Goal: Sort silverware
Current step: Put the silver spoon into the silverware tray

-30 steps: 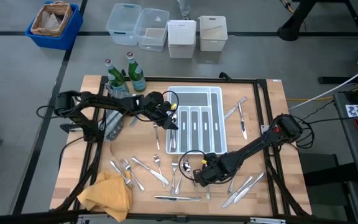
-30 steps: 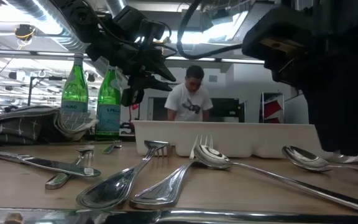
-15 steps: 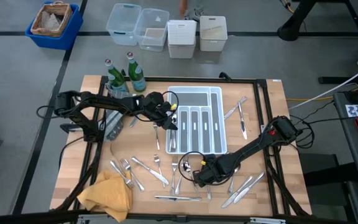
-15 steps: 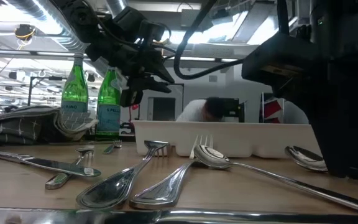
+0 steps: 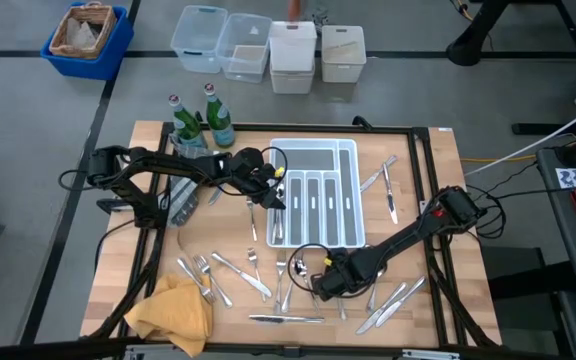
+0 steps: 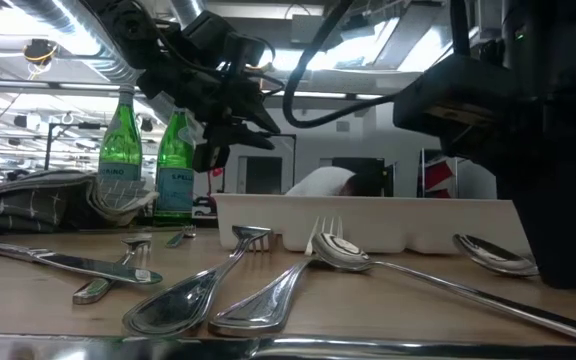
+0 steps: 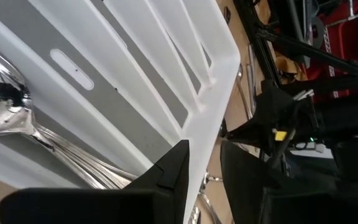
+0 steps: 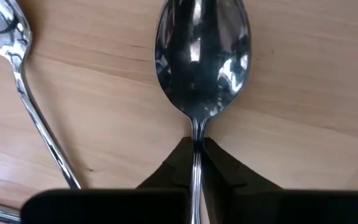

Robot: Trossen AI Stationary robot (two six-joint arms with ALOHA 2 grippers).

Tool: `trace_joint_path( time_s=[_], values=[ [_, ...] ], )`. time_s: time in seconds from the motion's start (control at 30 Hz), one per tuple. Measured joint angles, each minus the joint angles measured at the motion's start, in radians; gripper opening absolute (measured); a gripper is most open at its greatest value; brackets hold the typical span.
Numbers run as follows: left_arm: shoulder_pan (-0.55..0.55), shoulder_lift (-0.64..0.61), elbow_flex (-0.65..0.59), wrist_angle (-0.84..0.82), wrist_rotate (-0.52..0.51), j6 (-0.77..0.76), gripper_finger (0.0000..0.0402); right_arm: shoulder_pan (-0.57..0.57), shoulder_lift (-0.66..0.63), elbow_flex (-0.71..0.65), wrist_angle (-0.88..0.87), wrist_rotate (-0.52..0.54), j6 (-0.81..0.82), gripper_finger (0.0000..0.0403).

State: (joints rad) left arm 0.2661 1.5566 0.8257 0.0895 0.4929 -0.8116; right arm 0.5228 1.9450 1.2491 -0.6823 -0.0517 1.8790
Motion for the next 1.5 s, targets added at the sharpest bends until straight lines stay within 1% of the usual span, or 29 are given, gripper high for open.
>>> trace_joint_path(
  time_s=[0.07,0.17,0.33,0.43,0.57,0.63,0.73,0.93,1.07,1.17,1.3,1.4,1.5],
  values=[
    [0.0,0.0,0.0,0.0,0.016,0.0,0.0082,0.0,-0.014,-0.002,0.003,-0.001,0.0,0.0016],
    [0.0,0.0,0.0,0.0,0.023,-0.004,0.0082,0.0,-0.055,-0.002,0.009,0.028,0.0,0.0007],
    [0.004,-0.002,0.0,-0.004,0.025,-0.045,0.0082,-0.002,-0.119,-0.002,0.008,0.045,0.001,0.0012],
    [0.011,-0.024,0.0,-0.027,0.024,-0.049,0.0082,-0.002,-0.158,-0.002,0.018,0.086,0.001,0.0011],
    [0.025,-0.098,0.0,-0.123,0.012,-0.018,0.0082,-0.011,-0.197,-0.001,0.055,0.185,-0.002,0.0009],
    [0.03,-0.149,0.0,-0.184,-0.018,-0.003,0.0082,-0.03,-0.204,0.0,0.069,0.231,-0.01,0.001],
    [0.03,-0.229,0.0,-0.267,-0.07,0.015,0.0082,-0.075,-0.204,0.0,0.11,0.276,-0.073,0.0012],
    [0.026,-0.372,0.0,-0.445,-0.181,0.037,0.0082,-0.223,-0.202,0.001,0.26,0.295,-0.318,0.0013],
    [0.009,-0.444,0.0,-0.575,-0.286,0.035,0.0082,-0.338,-0.202,0.001,0.32,0.296,-0.469,0.0013],
    [-0.011,-0.476,0.0,-0.658,-0.359,0.032,0.0082,-0.416,-0.202,0.001,0.346,0.303,-0.54,0.0014],
    [-0.036,-0.49,0.0,-0.732,-0.434,-0.011,0.0082,-0.492,-0.194,0.001,0.351,0.327,-0.58,0.0014],
    [-0.051,-0.486,0.0,-0.753,-0.463,-0.027,0.0082,-0.525,-0.178,0.001,0.412,0.323,-0.602,0.0014],
    [-0.064,-0.485,0.0,-0.76,-0.48,-0.03,0.0082,-0.533,-0.146,0.001,0.488,0.321,-0.605,0.0014]
  ],
)
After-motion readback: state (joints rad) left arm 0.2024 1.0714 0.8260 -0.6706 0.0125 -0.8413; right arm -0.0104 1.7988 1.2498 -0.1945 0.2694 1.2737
